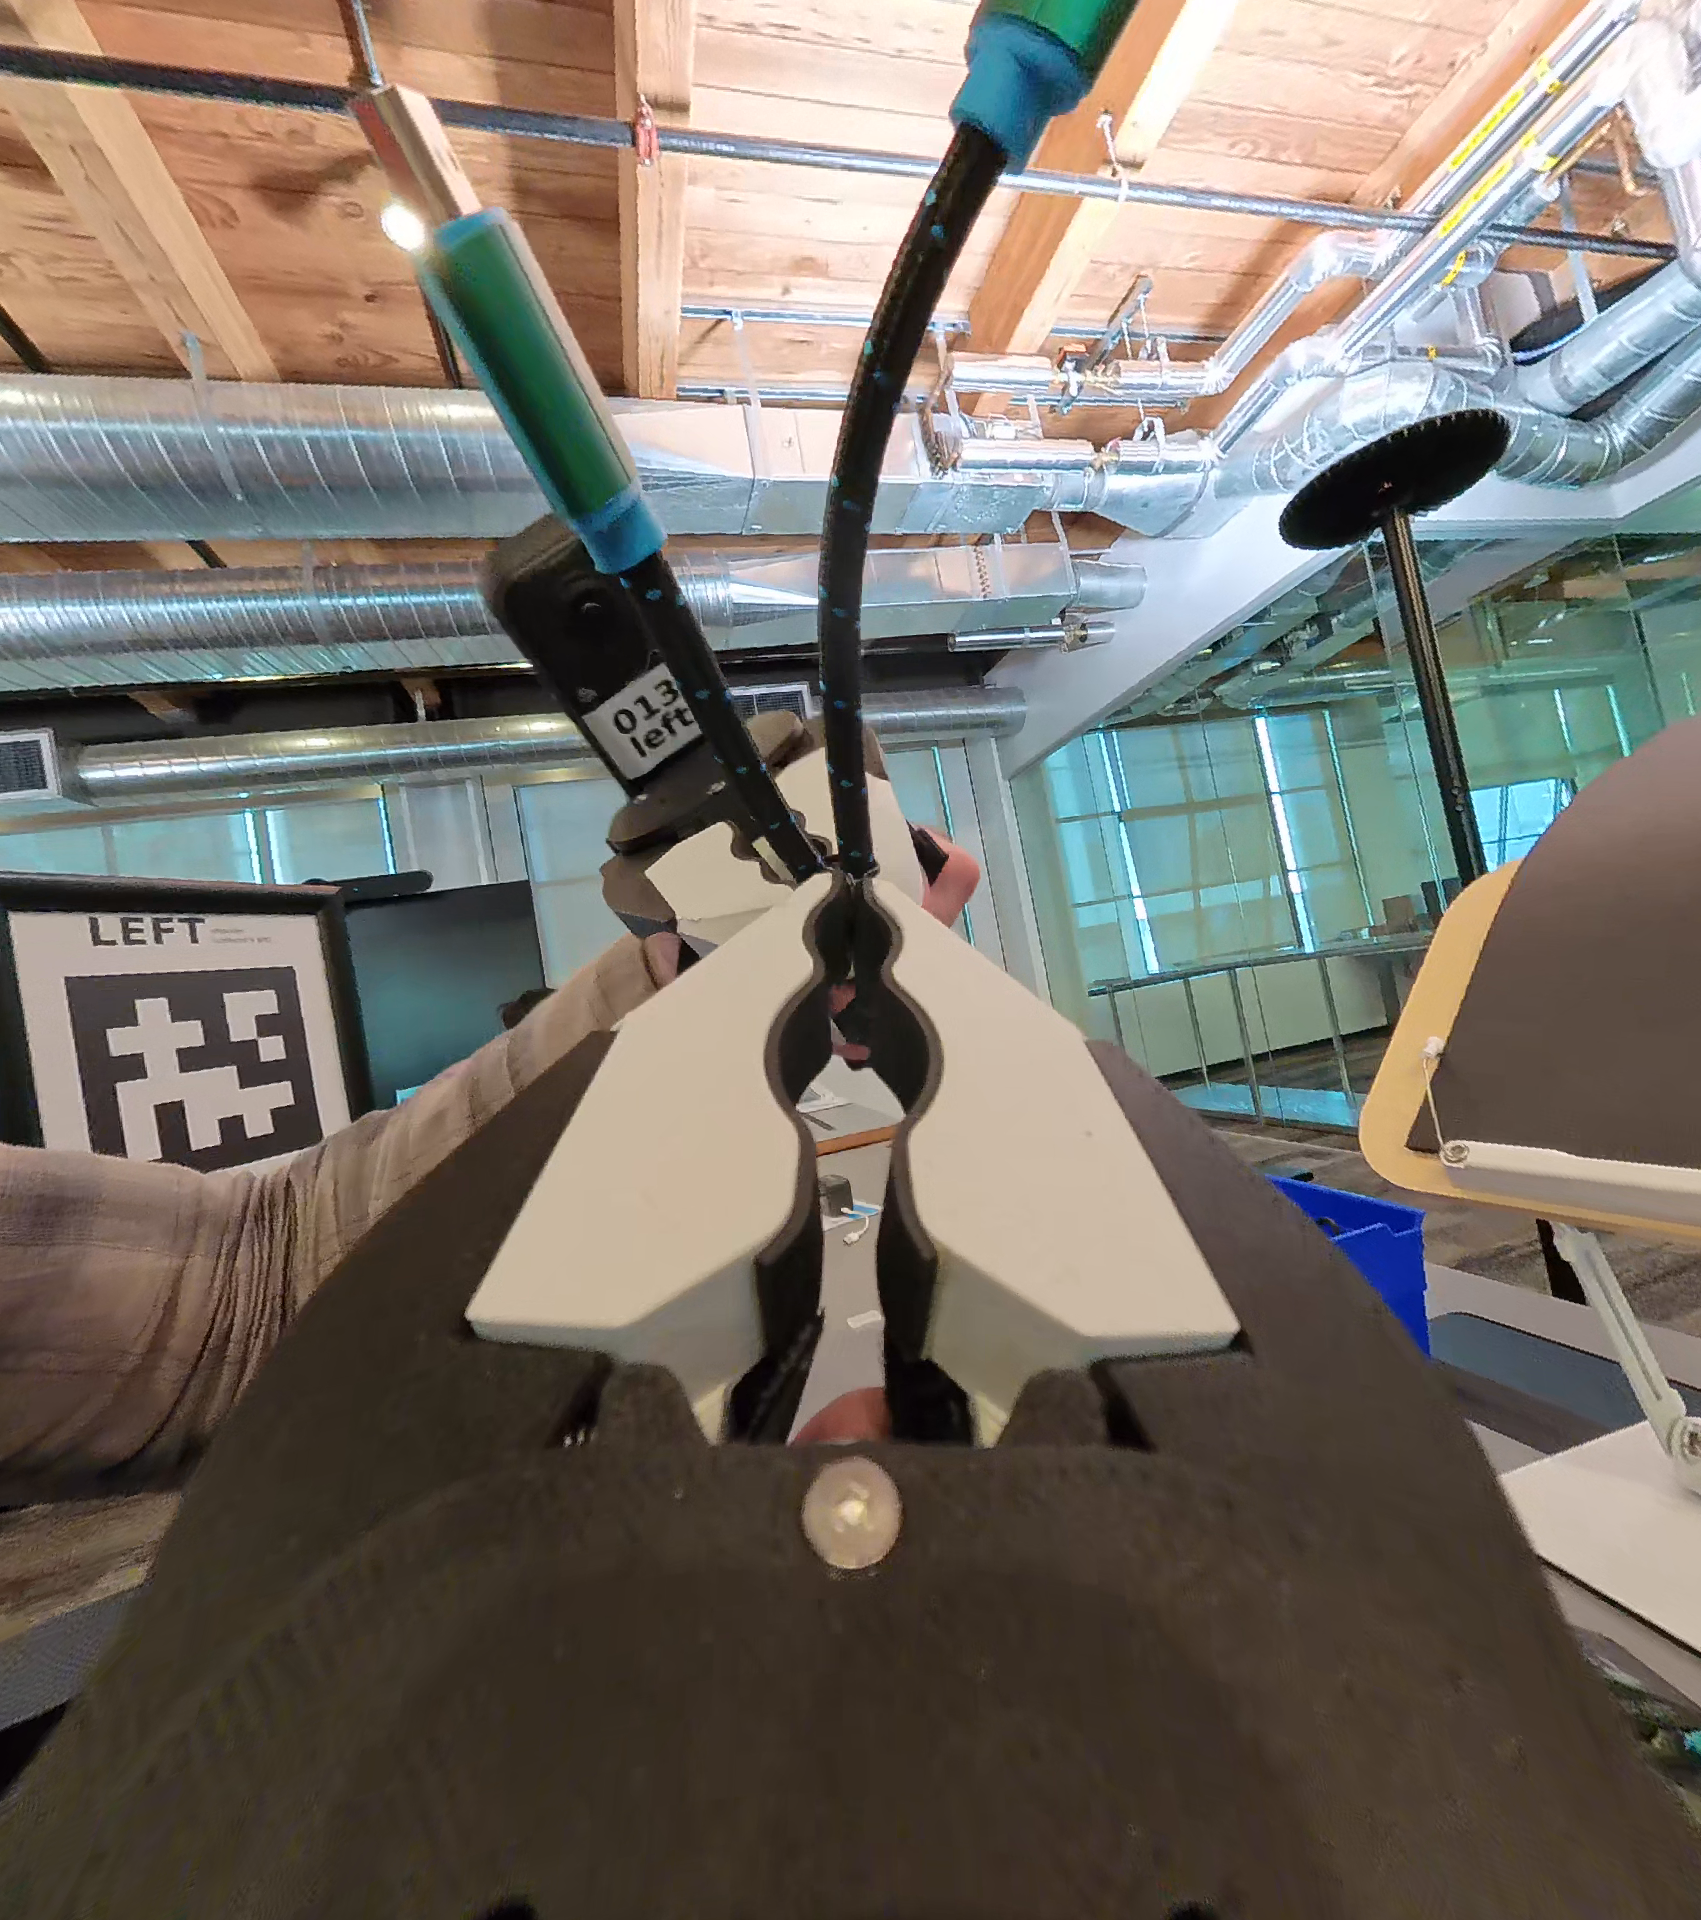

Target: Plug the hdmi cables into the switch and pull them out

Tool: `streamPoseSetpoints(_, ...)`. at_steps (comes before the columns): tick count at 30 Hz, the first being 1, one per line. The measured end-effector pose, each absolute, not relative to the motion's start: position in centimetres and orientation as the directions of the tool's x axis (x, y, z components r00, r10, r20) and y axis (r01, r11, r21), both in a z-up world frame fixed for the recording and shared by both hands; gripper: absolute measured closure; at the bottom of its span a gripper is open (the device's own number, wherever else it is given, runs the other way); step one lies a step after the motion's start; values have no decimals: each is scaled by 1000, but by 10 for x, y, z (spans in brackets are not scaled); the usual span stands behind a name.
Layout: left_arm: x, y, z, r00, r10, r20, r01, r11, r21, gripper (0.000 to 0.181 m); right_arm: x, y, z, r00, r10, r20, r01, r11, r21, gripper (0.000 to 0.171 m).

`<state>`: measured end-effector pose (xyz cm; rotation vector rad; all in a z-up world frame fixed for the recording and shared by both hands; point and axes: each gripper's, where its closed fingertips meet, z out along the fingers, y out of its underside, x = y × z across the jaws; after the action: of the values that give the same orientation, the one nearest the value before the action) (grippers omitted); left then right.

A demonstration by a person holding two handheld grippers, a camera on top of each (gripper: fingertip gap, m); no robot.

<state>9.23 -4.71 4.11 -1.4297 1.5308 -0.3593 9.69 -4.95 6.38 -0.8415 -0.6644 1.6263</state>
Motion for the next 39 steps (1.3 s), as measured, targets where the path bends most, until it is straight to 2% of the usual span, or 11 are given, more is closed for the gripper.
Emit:
streamPoseSetpoints(12,88,-45,27,255,-884,-391,-512,220,-831,174,90,-47,51,-94,981,-167,-485,-192,-853,171)
streamPoseSetpoints(18,87,-45,10,265,-892,-365,-515,189,-836,162,77,-47,35,-82,984,-161,-386,-180,-905,171)
streamPoseSetpoints(27,82,-45,9,278,-899,-339,-525,153,-837,167,68,-52,27,-91,987,-131,-340,-155,-928,171)
streamPoseSetpoints(33,85,-50,6,269,-913,-307,-503,138,-853,167,70,-56,22,-66,997,-48,-263,-64,-963,171)
streamPoseSetpoints(39,92,-50,12,288,-905,-313,-441,165,-882,167,76,-57,30,-127,983,-129,-340,-166,-926,171)
